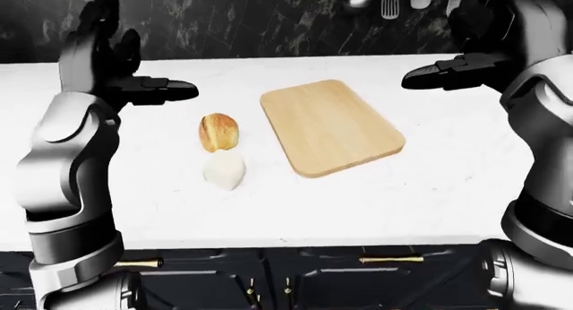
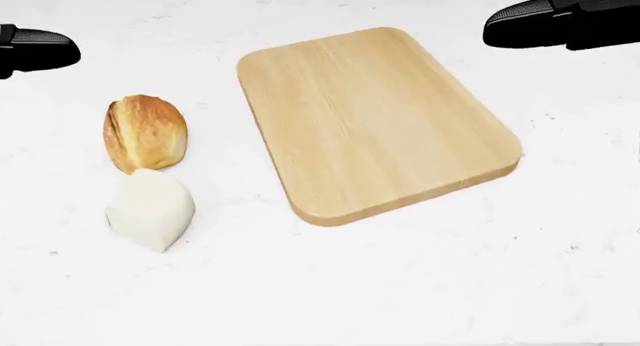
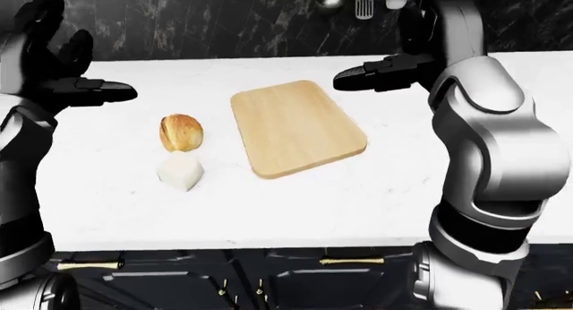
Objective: Place the bread and cheese on the cutting board.
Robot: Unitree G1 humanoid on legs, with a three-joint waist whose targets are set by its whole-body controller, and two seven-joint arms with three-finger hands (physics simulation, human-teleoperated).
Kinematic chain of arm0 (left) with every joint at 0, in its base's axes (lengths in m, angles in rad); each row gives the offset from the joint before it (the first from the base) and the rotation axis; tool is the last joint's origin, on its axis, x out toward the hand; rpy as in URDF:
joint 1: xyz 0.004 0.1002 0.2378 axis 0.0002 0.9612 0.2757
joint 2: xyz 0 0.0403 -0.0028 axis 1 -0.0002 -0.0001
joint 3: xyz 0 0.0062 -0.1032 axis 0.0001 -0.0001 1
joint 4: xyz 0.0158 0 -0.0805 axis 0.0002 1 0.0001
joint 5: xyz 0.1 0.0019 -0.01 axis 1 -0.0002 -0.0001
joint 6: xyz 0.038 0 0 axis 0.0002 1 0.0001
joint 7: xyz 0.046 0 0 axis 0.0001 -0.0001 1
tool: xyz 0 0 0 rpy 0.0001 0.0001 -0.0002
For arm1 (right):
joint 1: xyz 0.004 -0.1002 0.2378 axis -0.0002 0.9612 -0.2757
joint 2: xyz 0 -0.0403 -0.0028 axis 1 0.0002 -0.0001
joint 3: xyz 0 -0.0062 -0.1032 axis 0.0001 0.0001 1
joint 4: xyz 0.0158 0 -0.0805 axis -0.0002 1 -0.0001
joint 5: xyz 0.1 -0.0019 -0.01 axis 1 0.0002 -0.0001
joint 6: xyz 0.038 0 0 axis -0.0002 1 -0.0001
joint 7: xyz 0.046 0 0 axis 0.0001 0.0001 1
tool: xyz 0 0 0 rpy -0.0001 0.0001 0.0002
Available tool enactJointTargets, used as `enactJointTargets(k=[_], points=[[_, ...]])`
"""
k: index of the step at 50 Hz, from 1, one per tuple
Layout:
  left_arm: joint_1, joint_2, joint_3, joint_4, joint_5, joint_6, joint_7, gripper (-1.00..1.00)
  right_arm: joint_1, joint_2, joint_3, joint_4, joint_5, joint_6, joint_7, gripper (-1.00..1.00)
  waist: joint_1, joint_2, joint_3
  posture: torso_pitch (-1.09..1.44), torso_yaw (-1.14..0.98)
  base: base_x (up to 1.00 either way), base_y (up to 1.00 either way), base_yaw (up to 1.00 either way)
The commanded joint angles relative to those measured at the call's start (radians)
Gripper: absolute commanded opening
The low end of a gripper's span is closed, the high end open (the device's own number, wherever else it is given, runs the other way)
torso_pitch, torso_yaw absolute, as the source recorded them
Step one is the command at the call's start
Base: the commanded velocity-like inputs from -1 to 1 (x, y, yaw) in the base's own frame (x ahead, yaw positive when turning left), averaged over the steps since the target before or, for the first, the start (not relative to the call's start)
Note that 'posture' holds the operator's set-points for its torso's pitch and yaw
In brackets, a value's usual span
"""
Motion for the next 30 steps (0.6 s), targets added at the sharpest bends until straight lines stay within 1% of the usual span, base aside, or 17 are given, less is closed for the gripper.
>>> enactJointTargets(k=[1,2,3,4,7,10,12,17,19,20,21,23,24,25,26,27,30], points=[[-0.036,0.003,-0.002,-0.027,-0.004,-0.046,0.002,1.0,-0.024,-0.018,-0.031,-0.018,-0.014,-0.026,-0.011,1.0,-0.016,-0.013,-0.006,0.0,0.0,0.0,0.0,0.0],[-0.036,0.004,-0.004,-0.023,-0.003,-0.05,0.0,1.0,-0.026,-0.016,-0.037,-0.022,-0.007,-0.02,-0.011,1.0,-0.011,-0.029,-0.004,0.0,0.0,0.0,0.0,0.0],[-0.029,0.001,-0.008,-0.027,-0.001,-0.049,0.0,1.0,-0.027,-0.015,-0.037,-0.019,-0.006,-0.022,-0.014,1.0,-0.005,-0.021,-0.002,0.0,0.0,0.0,0.0,0.0],[-0.027,-0.001,-0.011,-0.03,0.001,-0.047,0.0,1.0,-0.029,-0.019,-0.033,-0.02,-0.009,-0.018,-0.019,1.0,-0.008,-0.007,0.003,0.0,0.0,0.0,0.0,0.0],[-0.035,-0.001,-0.009,-0.038,-0.001,-0.037,0.001,1.0,-0.03,-0.026,-0.034,-0.009,-0.013,-0.03,-0.023,1.0,-0.014,0.008,-0.002,0.0,0.0,0.0,0.0,0.0],[-0.032,-0.003,-0.011,-0.038,0.001,-0.039,0.0,1.0,-0.031,-0.028,-0.033,-0.008,-0.014,-0.031,-0.025,1.0,-0.024,0.04,-0.007,0.0,0.0,0.0,0.0,0.0],[-0.034,-0.003,-0.012,-0.031,0.004,-0.044,-0.003,1.0,-0.03,-0.027,-0.03,-0.003,-0.017,-0.038,-0.025,1.0,-0.027,0.034,0.0,0.0,0.0,0.0,0.0,0.0],[-0.047,-0.003,-0.008,-0.032,-0.007,-0.027,-0.002,1.0,-0.025,-0.024,-0.031,-0.007,-0.019,-0.036,-0.026,1.0,-0.03,0.031,-0.008,0.0,0.0,0.0,0.0,0.0],[-0.077,0.018,-0.017,-0.014,0.002,-0.022,-0.017,1.0,-0.013,-0.021,-0.026,-0.004,-0.026,-0.047,-0.025,1.0,-0.029,0.029,-0.008,0.0,0.0,0.0,0.0,0.0],[-0.13,0.05,-0.023,0.004,0.008,0.002,-0.032,1.0,-0.023,-0.022,-0.031,-0.003,-0.024,-0.039,-0.025,1.0,-0.028,0.028,-0.009,0.0,0.0,0.0,0.0,0.0],[-0.163,0.066,-0.03,0.02,0.014,0.015,-0.045,1.0,-0.024,-0.02,-0.031,-0.007,-0.022,-0.034,-0.026,1.0,-0.028,0.027,-0.01,0.0,0.0,0.0,0.0,0.0],[-0.232,0.098,-0.07,0.102,0.065,-0.013,-0.106,1.0,-0.021,-0.021,-0.031,-0.008,-0.023,-0.035,-0.024,1.0,-0.027,0.024,-0.01,0.0,0.0,0.0,0.0,0.0],[-0.279,0.109,-0.087,0.183,0.092,-0.03,-0.146,1.0,-0.02,-0.024,-0.034,-0.008,-0.023,-0.032,-0.023,1.0,-0.026,0.022,-0.008,0.0,0.0,0.0,0.0,0.0],[-0.338,0.115,-0.091,0.275,0.111,-0.05,-0.176,1.0,-0.018,-0.023,-0.035,-0.007,-0.023,-0.036,-0.023,1.0,-0.024,0.021,-0.007,0.0,0.0,0.0,0.0,0.0],[-0.392,0.139,-0.131,0.373,0.174,-0.109,-0.226,1.0,-0.018,-0.022,-0.034,-0.009,-0.022,-0.034,-0.023,1.0,-0.022,0.019,-0.006,0.0,0.0,0.0,0.0,0.0],[-0.458,0.147,-0.153,0.505,0.229,-0.17,-0.269,1.0,-0.019,-0.021,-0.033,-0.008,-0.023,-0.035,-0.024,1.0,-0.019,0.019,-0.005,0.0,0.0,0.0,0.0,0.0],[-0.619,0.165,-0.173,0.785,0.355,-0.307,-0.361,1.0,-0.015,-0.02,-0.028,-0.007,-0.028,-0.039,-0.023,1.0,-0.014,0.016,-0.008,0.0,0.0,0.0,0.0,0.0]])
